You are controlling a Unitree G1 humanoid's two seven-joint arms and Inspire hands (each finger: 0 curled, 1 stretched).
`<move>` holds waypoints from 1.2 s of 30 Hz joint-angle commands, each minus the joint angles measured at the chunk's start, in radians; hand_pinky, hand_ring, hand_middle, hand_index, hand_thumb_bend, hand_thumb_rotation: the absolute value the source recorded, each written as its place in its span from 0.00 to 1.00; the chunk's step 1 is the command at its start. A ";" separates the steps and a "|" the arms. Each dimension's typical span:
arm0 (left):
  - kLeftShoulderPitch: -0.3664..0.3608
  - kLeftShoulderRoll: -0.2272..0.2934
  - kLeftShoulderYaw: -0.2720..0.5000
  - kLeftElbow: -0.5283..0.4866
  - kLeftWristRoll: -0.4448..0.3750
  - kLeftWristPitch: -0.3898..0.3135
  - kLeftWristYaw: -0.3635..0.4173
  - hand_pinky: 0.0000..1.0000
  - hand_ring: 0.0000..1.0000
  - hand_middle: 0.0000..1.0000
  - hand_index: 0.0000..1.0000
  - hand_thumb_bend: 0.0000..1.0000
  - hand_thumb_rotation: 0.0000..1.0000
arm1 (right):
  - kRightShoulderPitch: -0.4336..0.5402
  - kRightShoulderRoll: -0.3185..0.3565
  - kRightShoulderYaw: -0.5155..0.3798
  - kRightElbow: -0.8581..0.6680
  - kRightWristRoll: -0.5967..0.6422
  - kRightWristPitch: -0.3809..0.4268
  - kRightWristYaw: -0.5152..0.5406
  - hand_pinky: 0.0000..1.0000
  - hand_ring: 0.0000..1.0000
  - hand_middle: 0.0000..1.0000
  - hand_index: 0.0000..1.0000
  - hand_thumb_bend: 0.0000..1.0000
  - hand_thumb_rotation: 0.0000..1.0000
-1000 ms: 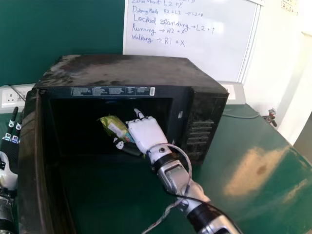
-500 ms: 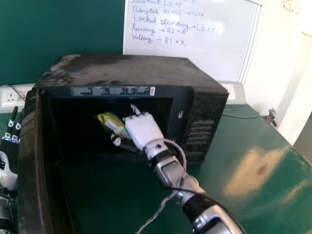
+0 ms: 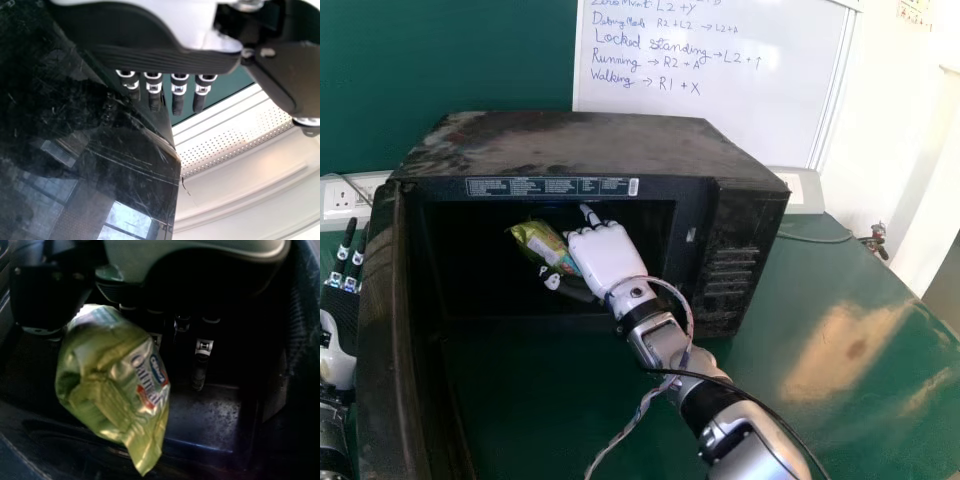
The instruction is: Put biscuit inside oven
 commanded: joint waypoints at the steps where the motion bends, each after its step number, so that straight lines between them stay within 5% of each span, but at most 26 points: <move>1: 0.061 -0.057 0.005 0.055 0.005 0.008 -0.005 0.00 0.27 0.74 1.00 0.05 1.00 | -0.047 0.015 0.005 0.021 0.017 -0.004 -0.028 0.55 0.51 0.47 0.52 0.53 0.00; 25: 0.067 -0.063 0.004 0.043 0.003 0.010 0.006 0.00 0.26 0.73 1.00 0.00 1.00 | -0.083 0.039 0.028 0.136 0.056 -0.033 -0.070 0.53 0.50 0.47 0.52 0.53 0.00; 30: 0.068 -0.061 0.004 0.047 0.003 0.012 -0.005 0.00 0.26 0.74 1.00 0.06 1.00 | -0.081 0.044 0.026 0.142 0.059 -0.018 -0.091 0.52 0.51 0.47 0.52 0.53 0.00; 36: 0.068 -0.059 0.004 0.045 0.002 0.017 -0.002 0.00 0.27 0.75 1.00 0.00 1.00 | -0.076 0.061 0.032 0.144 0.063 0.073 -0.075 0.54 0.60 0.49 0.50 0.53 0.00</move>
